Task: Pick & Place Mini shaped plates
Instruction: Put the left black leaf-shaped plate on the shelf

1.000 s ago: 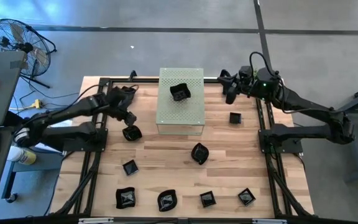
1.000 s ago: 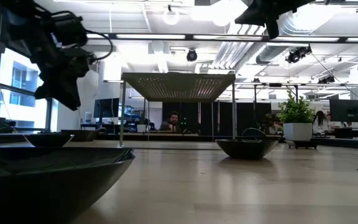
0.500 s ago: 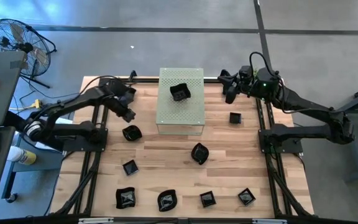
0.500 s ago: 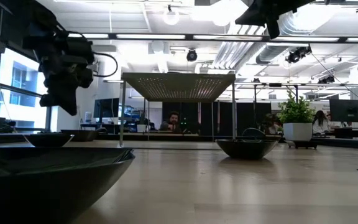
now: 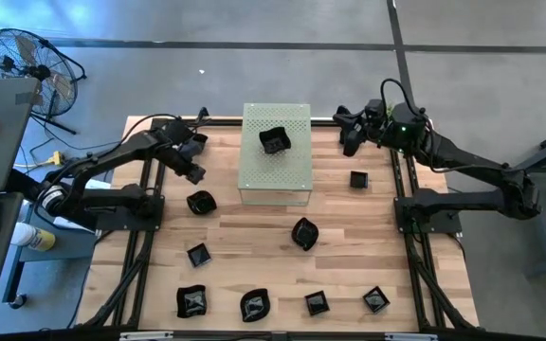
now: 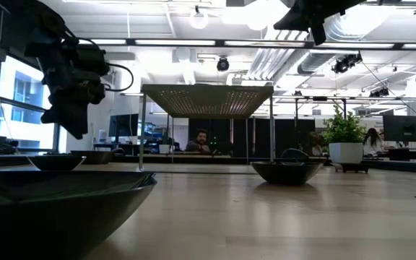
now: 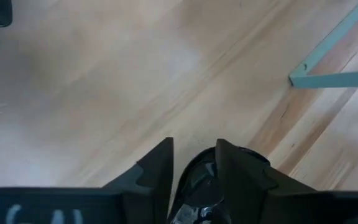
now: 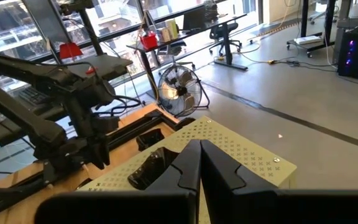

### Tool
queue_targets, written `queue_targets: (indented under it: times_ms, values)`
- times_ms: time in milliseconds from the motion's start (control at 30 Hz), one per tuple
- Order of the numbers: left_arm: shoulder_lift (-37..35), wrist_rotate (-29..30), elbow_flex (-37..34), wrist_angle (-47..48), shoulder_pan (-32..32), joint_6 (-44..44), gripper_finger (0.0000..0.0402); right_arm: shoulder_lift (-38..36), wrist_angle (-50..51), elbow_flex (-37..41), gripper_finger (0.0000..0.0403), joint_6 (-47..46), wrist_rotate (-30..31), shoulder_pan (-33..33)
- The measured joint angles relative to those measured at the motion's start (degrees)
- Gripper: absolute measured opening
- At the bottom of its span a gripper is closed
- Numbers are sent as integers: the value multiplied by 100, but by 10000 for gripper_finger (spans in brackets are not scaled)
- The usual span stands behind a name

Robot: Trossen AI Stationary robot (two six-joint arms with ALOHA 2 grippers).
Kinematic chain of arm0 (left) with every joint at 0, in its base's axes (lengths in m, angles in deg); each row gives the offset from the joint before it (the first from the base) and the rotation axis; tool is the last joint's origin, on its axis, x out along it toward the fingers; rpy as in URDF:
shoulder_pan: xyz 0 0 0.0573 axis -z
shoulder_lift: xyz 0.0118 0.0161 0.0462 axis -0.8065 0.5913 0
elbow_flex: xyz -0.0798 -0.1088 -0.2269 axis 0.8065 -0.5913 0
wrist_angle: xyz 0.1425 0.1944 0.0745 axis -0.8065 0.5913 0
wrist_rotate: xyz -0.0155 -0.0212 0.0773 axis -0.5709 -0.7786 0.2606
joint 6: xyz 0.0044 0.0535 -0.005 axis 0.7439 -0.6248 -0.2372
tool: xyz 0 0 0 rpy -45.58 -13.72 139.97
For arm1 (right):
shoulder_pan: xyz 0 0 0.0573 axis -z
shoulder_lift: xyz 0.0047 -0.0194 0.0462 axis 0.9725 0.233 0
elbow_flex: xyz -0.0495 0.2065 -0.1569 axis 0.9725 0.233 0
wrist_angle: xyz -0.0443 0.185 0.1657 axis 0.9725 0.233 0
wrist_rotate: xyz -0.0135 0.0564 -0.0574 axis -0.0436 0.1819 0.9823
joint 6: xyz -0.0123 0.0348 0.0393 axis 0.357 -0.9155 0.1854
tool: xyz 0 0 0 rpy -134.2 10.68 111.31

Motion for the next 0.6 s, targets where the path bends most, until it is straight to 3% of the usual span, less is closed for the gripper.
queue_targets:
  times_ms: [600]
  values:
    - [1151,-893,0,-57,2,-423,106,0,1,-2,1,-7,-38,0]
